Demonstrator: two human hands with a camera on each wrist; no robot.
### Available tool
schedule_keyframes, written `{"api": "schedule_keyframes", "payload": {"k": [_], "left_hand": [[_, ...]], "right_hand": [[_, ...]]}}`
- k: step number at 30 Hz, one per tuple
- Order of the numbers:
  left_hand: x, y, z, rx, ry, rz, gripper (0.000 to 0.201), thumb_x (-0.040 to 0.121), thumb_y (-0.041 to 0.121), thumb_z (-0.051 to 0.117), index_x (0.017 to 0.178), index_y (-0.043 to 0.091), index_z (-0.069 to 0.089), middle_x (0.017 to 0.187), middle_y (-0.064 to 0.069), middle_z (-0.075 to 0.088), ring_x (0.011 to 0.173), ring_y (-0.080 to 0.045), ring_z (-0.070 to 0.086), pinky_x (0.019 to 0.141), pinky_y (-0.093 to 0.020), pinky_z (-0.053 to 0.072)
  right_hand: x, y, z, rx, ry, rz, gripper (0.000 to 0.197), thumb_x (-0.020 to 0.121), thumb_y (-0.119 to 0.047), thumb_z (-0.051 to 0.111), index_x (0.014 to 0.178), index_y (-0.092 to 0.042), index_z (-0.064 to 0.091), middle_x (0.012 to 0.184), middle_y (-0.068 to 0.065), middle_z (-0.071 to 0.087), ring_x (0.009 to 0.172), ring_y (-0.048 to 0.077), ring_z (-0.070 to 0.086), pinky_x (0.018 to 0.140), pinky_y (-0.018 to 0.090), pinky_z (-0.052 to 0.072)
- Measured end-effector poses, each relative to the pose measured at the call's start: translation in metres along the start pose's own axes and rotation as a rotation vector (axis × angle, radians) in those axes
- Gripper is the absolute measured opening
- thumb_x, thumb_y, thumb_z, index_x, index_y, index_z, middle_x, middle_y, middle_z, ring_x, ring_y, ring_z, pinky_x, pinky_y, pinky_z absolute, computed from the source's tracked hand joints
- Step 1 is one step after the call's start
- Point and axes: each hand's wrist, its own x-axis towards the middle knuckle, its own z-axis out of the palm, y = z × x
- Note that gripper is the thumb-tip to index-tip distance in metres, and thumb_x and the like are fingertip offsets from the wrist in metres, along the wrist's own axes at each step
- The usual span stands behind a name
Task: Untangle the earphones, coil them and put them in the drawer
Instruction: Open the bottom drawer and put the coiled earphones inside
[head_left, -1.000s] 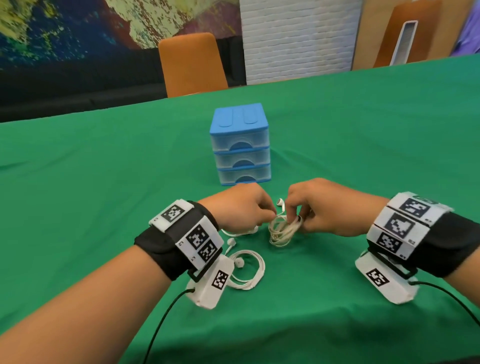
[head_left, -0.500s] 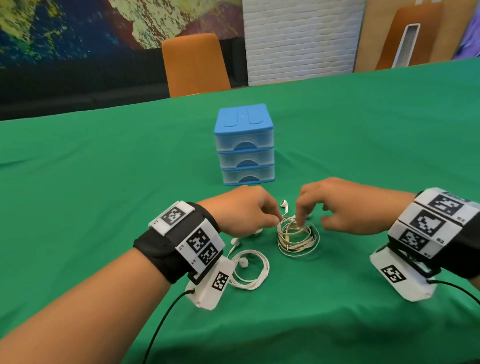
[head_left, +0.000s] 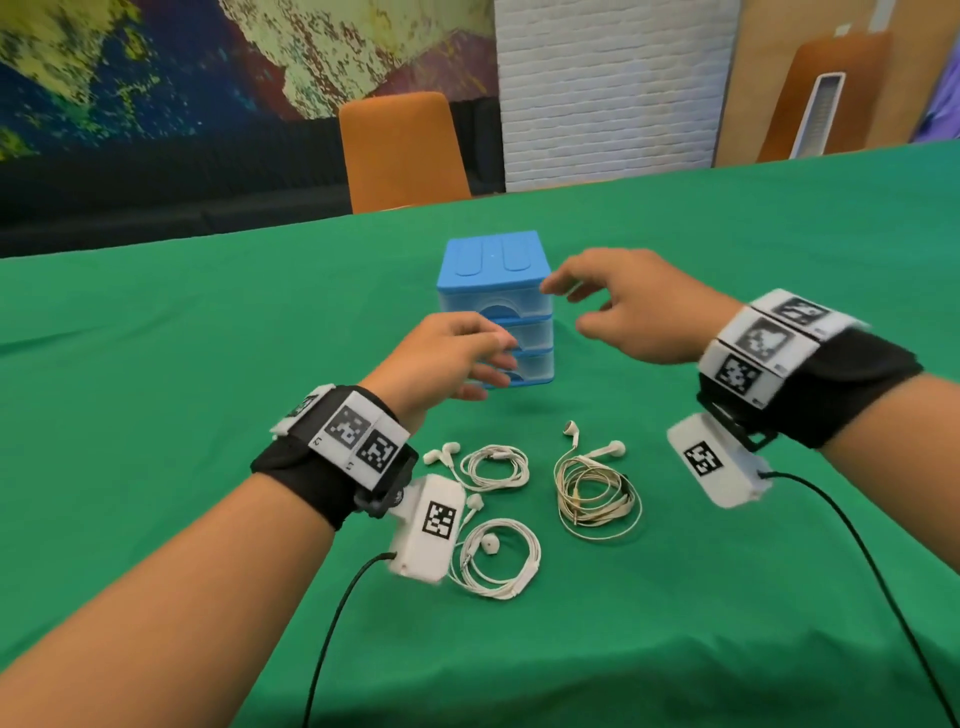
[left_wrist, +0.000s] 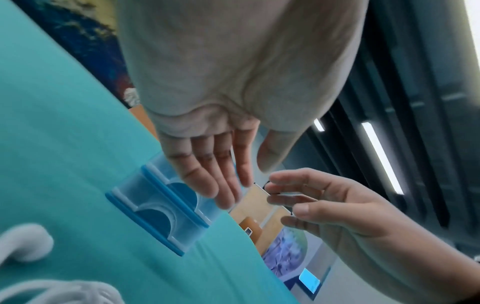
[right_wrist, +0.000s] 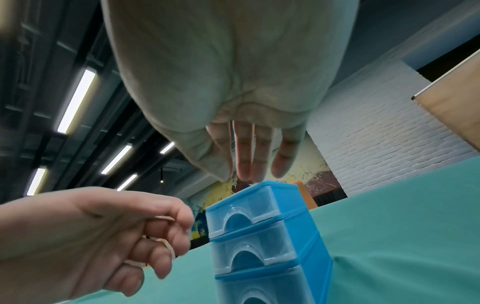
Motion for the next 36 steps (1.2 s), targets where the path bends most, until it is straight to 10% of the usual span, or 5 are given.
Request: {"api": "schedule_keyframes", "payload": {"k": [5,12,19,25,36], "left_hand": [[0.021,0.002,0.005,-0.396,0.179,-0.075,0.005,0.102,0.016,0.052,0.097,0.016,0.054,0.1,-0.011,0.07,0.081,-0.025,0.069,0.065,-0.03,0.051],[0.046,0.003,0.022,-0.714,0.288,-0.173,0.006,0.101,0.009,0.05,0.097,0.009,0.054,0.104,-0.015,0.066,0.077,-0.024,0.07,0.066,-0.03,0.057],[0.064,-0.002,0.038,-0.847,0.485,-0.18,0.007,0.099,0.01,0.061,0.098,0.003,0.059,0.081,-0.011,0.066,0.048,-0.01,0.066,0.041,-0.018,0.049],[0.073,-0.01,0.044,-0.867,0.664,-0.211,0.059,0.086,0.023,0.077,0.13,0.002,0.044,0.08,-0.011,0.071,0.036,-0.009,0.056,0.037,-0.017,0.041],[0.021,-0.021,0.028,-0.793,0.432,-0.224,0.051,0.095,0.03,0.068,0.135,0.01,0.044,0.074,-0.008,0.069,0.047,-0.015,0.066,0.042,-0.021,0.051]], "right_hand": [[0.046,-0.001,0.015,-0.248,-0.055,0.055,0.067,0.087,-0.006,0.058,0.151,-0.015,0.04,0.155,0.005,0.037,0.14,0.028,0.041,0.114,0.04,0.035],[0.052,0.003,0.03,-0.305,-0.142,0.069,0.069,0.089,-0.001,0.049,0.155,-0.011,0.031,0.16,0.007,0.033,0.145,0.026,0.035,0.118,0.034,0.028],[0.049,0.004,0.04,-0.245,-0.077,0.078,0.069,0.085,-0.001,0.049,0.152,-0.014,0.035,0.153,0.006,0.039,0.139,0.029,0.041,0.112,0.042,0.037],[0.058,0.0,0.03,-0.283,-0.09,0.1,0.058,0.088,-0.002,0.045,0.145,-0.015,0.047,0.138,0.01,0.05,0.126,0.033,0.05,0.105,0.044,0.042],[0.059,-0.003,0.024,-0.271,-0.109,0.125,0.06,0.09,0.003,0.042,0.147,-0.018,0.049,0.146,0.011,0.052,0.132,0.034,0.048,0.109,0.041,0.041]]}}
